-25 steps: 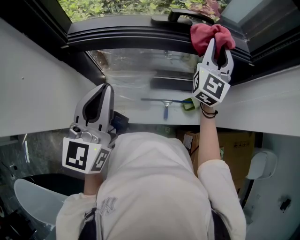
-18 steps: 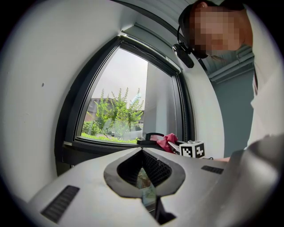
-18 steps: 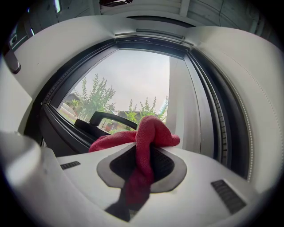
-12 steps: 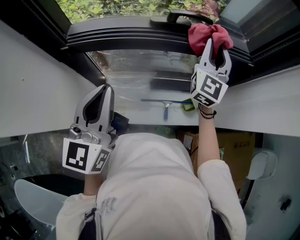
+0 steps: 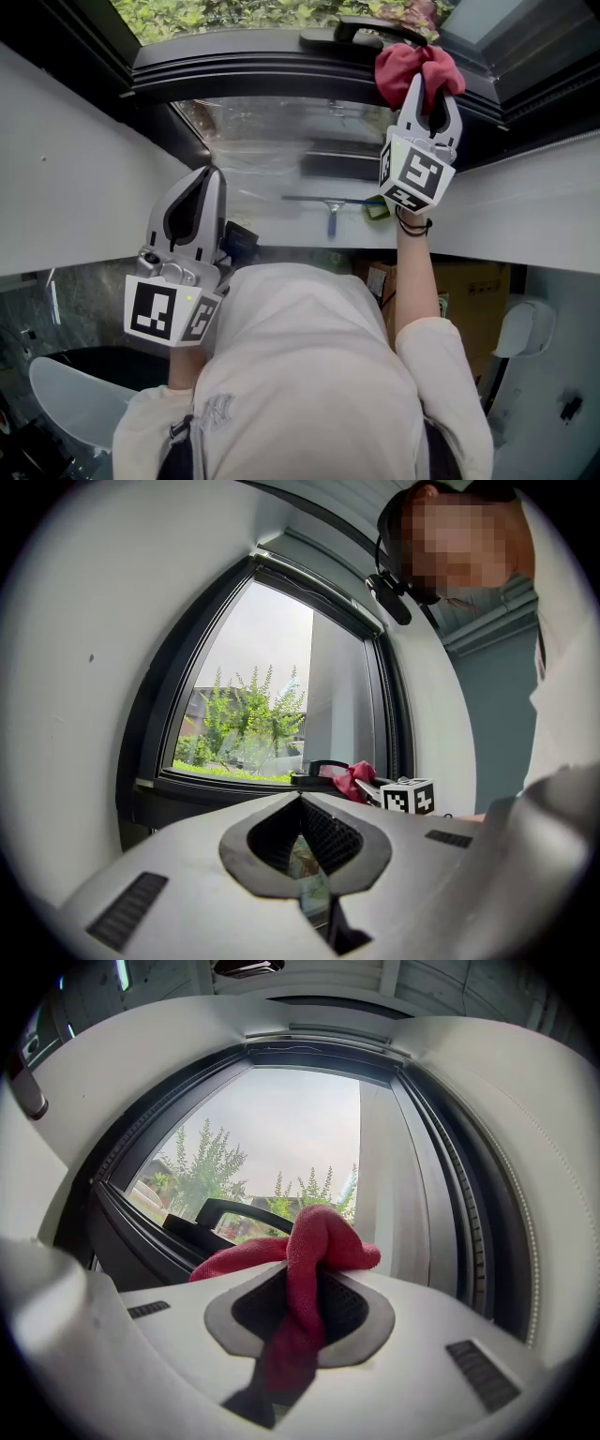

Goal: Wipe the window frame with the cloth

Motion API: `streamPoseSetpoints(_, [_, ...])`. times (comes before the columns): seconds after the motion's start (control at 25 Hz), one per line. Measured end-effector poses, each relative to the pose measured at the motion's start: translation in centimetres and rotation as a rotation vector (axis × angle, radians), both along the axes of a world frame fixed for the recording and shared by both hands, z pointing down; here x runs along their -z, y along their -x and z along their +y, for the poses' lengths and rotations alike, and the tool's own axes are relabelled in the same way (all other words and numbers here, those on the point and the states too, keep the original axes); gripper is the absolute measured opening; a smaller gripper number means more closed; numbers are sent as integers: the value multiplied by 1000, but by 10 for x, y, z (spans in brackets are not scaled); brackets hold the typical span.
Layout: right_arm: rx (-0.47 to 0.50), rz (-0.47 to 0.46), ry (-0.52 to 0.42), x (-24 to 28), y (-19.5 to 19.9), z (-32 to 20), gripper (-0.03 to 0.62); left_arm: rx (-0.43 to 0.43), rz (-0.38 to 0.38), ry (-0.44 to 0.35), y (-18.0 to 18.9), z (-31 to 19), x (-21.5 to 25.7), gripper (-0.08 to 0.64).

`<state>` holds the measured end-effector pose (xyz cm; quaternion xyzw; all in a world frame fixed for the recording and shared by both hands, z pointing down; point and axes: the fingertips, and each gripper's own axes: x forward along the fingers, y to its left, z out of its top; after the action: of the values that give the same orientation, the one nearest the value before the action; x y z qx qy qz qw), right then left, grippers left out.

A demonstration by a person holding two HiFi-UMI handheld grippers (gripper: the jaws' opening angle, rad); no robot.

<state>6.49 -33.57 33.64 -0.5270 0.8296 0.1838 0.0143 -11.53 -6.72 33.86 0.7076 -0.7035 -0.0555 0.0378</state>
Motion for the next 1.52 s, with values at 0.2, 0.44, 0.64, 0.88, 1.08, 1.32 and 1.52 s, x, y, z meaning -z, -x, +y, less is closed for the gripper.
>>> streamPoseSetpoints(0.2, [8,-1,-2,0,4,2,83,-2,1,0,-1,-1,0,8])
streamPoseSetpoints(0.44, [10,0,-4,0,4,2,83,-2,0,2,-1,-1,-1,8])
streamPoseSetpoints(0.64, [15,0,-6,0,7,4,83,0,1,1,-1,0,-1,8])
streamPoseSetpoints(0.88, [30,7,-6,0,15,8,83,-3,1,-2,-2,0,0,8])
streamPoseSetpoints(1.08, [44,11,-7,0,23,12,83,0,2,-4,-1,2,0,8])
streamPoseSetpoints(1.32, [62,21,-10,0,31,16,83,4,0,-5,1,5,1,8])
streamPoseSetpoints(1.52, [72,27,-12,-1,39,20,83,1,-3,-7,1,7,0,8])
